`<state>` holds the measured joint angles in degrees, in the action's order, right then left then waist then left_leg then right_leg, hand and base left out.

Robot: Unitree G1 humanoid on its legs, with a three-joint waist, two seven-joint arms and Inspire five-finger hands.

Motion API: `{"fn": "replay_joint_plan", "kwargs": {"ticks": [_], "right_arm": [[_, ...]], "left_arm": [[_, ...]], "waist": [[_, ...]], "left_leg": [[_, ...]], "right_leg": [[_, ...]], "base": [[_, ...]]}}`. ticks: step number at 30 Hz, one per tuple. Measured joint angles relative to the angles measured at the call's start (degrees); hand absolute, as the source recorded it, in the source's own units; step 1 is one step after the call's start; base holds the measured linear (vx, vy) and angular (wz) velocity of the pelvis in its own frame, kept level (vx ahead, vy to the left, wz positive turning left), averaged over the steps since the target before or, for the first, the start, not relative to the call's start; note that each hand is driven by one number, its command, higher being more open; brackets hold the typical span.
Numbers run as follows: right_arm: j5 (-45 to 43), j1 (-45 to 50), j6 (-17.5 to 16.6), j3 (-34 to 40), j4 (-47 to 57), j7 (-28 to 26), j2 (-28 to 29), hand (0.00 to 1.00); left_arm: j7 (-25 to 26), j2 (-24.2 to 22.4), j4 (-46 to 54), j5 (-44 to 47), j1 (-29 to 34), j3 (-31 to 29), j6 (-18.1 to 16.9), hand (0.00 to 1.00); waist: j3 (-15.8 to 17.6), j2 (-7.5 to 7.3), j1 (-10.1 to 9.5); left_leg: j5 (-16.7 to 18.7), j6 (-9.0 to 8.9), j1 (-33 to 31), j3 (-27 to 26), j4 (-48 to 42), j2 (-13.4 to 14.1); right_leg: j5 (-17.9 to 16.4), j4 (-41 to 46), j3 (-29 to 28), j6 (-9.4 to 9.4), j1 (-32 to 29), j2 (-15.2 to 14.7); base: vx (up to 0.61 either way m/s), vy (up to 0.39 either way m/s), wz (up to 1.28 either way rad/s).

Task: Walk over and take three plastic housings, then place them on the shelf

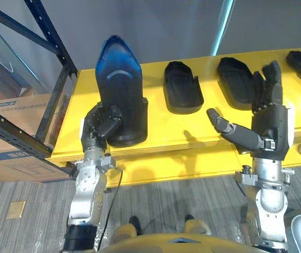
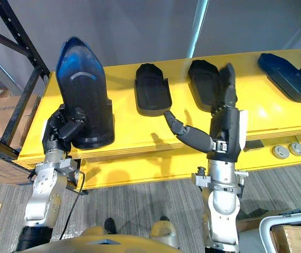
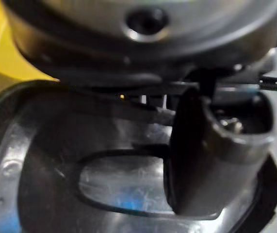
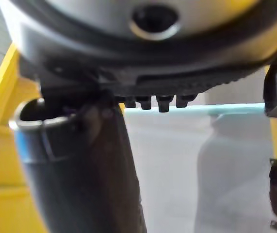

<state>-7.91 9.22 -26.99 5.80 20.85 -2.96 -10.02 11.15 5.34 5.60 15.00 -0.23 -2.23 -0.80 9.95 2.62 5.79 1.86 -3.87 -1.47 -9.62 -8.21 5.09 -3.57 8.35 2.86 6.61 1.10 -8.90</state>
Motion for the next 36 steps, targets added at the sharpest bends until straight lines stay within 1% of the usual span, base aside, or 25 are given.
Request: {"fn": "replay_joint_plan", "kwargs": {"ticks": [2, 4, 6, 8, 11, 13, 17, 19, 21, 22, 24, 26, 28, 32, 36], "right_arm": [[-0.9, -3.4, -0.4, -1.5, 0.0, -2.5, -1.1, 1.0], [-1.9, -5.5, -0.9, -2.7, 0.0, -5.1, -2.1, 1.0], [-2.4, -7.3, -0.9, -4.3, 0.0, -6.9, -3.1, 1.0], [-2.6, -9.2, -0.9, -6.0, -0.1, -8.5, -3.9, 1.0], [-2.7, -11.2, -0.9, -7.5, -0.4, -9.2, -3.9, 1.0], [-2.6, -12.6, -0.8, -8.3, -0.5, -9.0, -4.0, 1.0], [-2.8, -16.0, 0.1, -10.6, -0.3, -8.9, -4.5, 1.0], [-3.6, -17.2, 0.8, -11.5, 0.0, -9.0, -5.0, 1.0], [-3.8, -18.2, 1.5, -12.7, 0.4, -9.1, -5.3, 1.0], [-3.8, -18.6, 1.8, -13.3, 0.4, -9.1, -5.4, 1.0], [-3.8, -19.2, 2.8, -14.0, 2.0, -9.0, -5.6, 1.0], [-3.8, -19.2, 2.9, -14.6, 3.8, -9.0, -5.6, 1.0], [-4.2, -19.2, 2.9, -15.3, 5.5, -9.1, -5.6, 1.0], [-4.6, -19.2, 2.8, -15.4, 7.4, -9.1, -5.7, 1.0], [-4.9, -19.1, 2.8, -15.5, 7.4, -9.3, -5.6, 1.0]], "left_arm": [[0.5, 0.3, -1.9, 0.2, -2.4, -0.9, 0.0, 0.0], [1.1, 0.6, -3.4, 0.3, -3.9, -1.1, 0.0, 0.0], [1.7, 1.0, -4.4, 0.4, -4.8, -1.5, -0.1, 0.0], [2.6, 1.9, -6.9, 0.4, -7.2, -2.4, -0.1, 0.0], [3.4, 2.6, -10.4, 0.4, -10.3, -3.3, 0.1, 0.0], [3.7, 3.5, -12.2, 0.4, -12.2, -3.5, 1.1, 0.0], [3.3, 4.8, -15.7, 0.5, -15.5, -4.4, 3.5, 0.0], [2.9, 4.9, -16.3, 0.7, -17.7, -4.8, 3.8, 0.0], [2.4, 5.9, -16.6, 0.7, -19.2, -4.9, 4.6, 0.0], [2.3, 6.5, -17.1, 0.6, -20.2, -4.9, 4.9, 1.0], [2.1, 7.3, -19.2, 0.6, -23.3, -4.8, 5.8, 1.0], [2.2, 7.7, -20.4, 0.6, -24.7, -4.8, 6.4, 1.0], [2.6, 8.4, -21.3, 0.3, -25.6, -4.5, 7.0, 1.0], [3.7, 9.5, -23.2, 0.0, -27.3, -4.4, 7.7, 1.0], [4.0, 11.4, -25.0, -0.7, -29.2, -4.4, 10.0, 1.0]], "waist": [[0.9, 0.02, 0.39], [1.3, 0.17, 0.39], [2.0, 0.47, 0.4], [3.3, 1.11, 0.29], [4.3, 1.72, 0.47], [4.9, 1.76, 0.62], [6.0, 1.78, 0.71], [7.0, 1.82, 0.58], [7.2, 1.84, 0.64], [7.4, 1.81, 0.58], [8.2, 1.8, 0.64], [8.9, 1.72, 0.82], [9.0, 1.66, 0.97], [9.2, 1.72, 1.14], [9.3, 1.71, 2.06]], "left_leg": [[-0.8, 0.13, 0.2, 0.2, 0.7, -0.2], [-1.5, 0.14, 0.3, 0.3, 1.6, -0.3], [-2.1, 0.21, 0.6, 0.5, 2.4, -0.5], [-3.1, 0.22, 0.9, 0.7, 3.7, -0.7], [-4.7, 0.23, 0.8, 1.3, 5.6, -1.0], [-5.7, 0.23, 0.7, 1.7, 6.7, -1.3], [-6.4, 0.19, -0.2, 1.6, 7.4, -1.6], [-6.6, 0.2, -0.6, 1.5, 7.4, -1.6], [-6.7, 0.12, -1.5, 1.2, 7.4, -1.8], [-6.7, 0.13, -1.7, 0.8, 7.3, -1.7], [-6.7, 0.2, -2.1, 0.5, 6.9, -1.7], [-5.9, -0.09, -2.2, -0.2, 6.3, -1.8], [-4.9, 0.32, -2.2, -1.5, 5.5, -1.7], [-3.7, 0.46, -2.2, -4.3, 4.0, -1.2], [-2.7, 0.51, -2.5, -5.4, 2.3, -1.2]], "right_leg": [[0.0, 0.5, 0.1, 0.0, -0.2, -0.1], [0.0, 0.7, 0.1, 0.03, -0.5, -0.2], [0.0, 1.0, 0.2, 0.03, -0.7, -0.3], [-0.1, 1.7, 0.4, -0.08, -1.1, -0.4], [-0.7, 3.3, 1.2, -0.25, -2.4, -0.6], [-1.4, 4.9, 1.5, -0.29, -3.5, -0.9], [-2.9, 8.8, 1.2, -0.38, -6.6, -1.6], [-3.7, 10.6, 1.1, -0.3, -7.8, -2.0], [-4.1, 11.9, 0.7, -0.24, -9.3, -2.2], [-4.2, 12.3, 0.5, -0.23, -9.8, -2.2], [-4.2, 12.8, 0.2, -0.19, -10.2, -2.7], [-4.4, 13.3, 0.0, -0.01, -10.2, -2.9], [-4.6, 13.5, -0.5, 0.07, -10.2, -3.1], [-4.7, 13.6, -1.3, 0.22, -10.2, -3.4], [-4.9, 13.7, -1.7, 0.53, -10.0, -3.8]], "base": [[-0.06, -0.014, 0.04], [-0.05, -0.012, 0.06], [-0.03, -0.008, 0.04], [-0.05, -0.013, 0.07], [-0.05, -0.027, 0.15], [-0.05, -0.028, 0.14], [-0.04, -0.02, 0.03], [-0.05, -0.031, 0.03], [-0.03, -0.018, -0.01], [-0.01, -0.014, -0.07], [0.0, 0.004, -0.03], [-0.01, 0.017, -0.08], [-0.01, 0.007, -0.12], [0.01, 0.006, -0.1], [0.02, 0.011, -0.03]]}}
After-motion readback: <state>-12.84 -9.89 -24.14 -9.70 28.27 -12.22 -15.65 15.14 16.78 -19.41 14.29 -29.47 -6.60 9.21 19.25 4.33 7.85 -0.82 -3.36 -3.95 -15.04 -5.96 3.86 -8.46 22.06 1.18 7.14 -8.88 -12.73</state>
